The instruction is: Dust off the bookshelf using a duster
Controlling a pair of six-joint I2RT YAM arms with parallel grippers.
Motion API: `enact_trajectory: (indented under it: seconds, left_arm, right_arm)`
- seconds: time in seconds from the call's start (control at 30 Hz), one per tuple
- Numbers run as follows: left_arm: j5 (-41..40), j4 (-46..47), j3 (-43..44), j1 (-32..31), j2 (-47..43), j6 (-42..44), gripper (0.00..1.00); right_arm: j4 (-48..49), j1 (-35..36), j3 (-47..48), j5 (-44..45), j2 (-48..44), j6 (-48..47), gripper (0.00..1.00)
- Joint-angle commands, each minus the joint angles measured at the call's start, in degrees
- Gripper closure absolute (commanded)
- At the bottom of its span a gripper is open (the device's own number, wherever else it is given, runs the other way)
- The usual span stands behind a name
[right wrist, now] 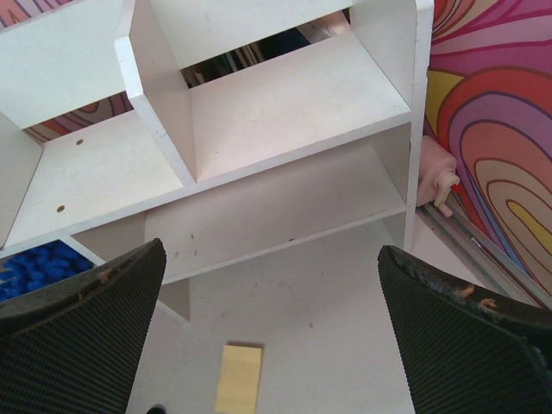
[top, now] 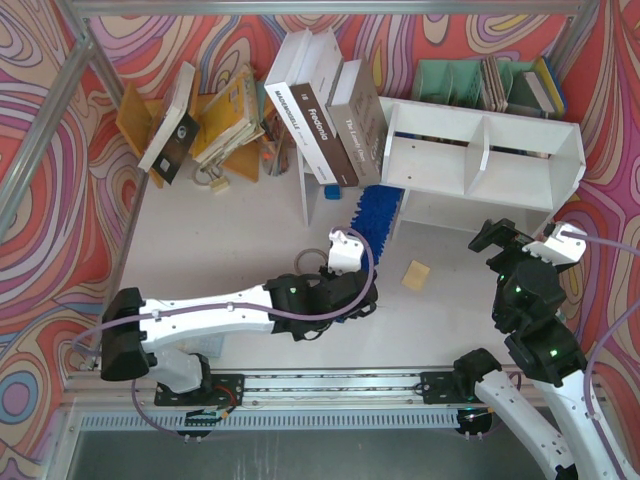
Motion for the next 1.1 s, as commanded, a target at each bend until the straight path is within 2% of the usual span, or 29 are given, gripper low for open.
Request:
enact_trajectory:
  seconds: [0.0, 0.43, 0.73, 1.07]
  left_arm:
    - [-3.44, 4.55, -2.57, -0.41, -2.42, 2.03, 1.00]
    - [1.84, 5.04, -6.25, 0.00, 4.69, 1.09, 1.00]
    - [6.94, 2.84, -1.96, 0.27, 11.68, 3.77, 1.00]
    - [3.08, 3.85, -0.96, 0.36, 3.61, 6.98, 1.00]
  right_arm:
    - [1.10, -0.07, -0.32, 0.50, -0.58, -0.71, 0.01]
    - [1.18, -0.04, -0.25, 0.28, 0.05, -0.63, 0.01]
    - [1.22, -0.03, -0.25, 0.31, 0.15, -0.63, 0.01]
    - [1.38, -0.04, -0.42, 0.46, -0.26, -0.71, 0.01]
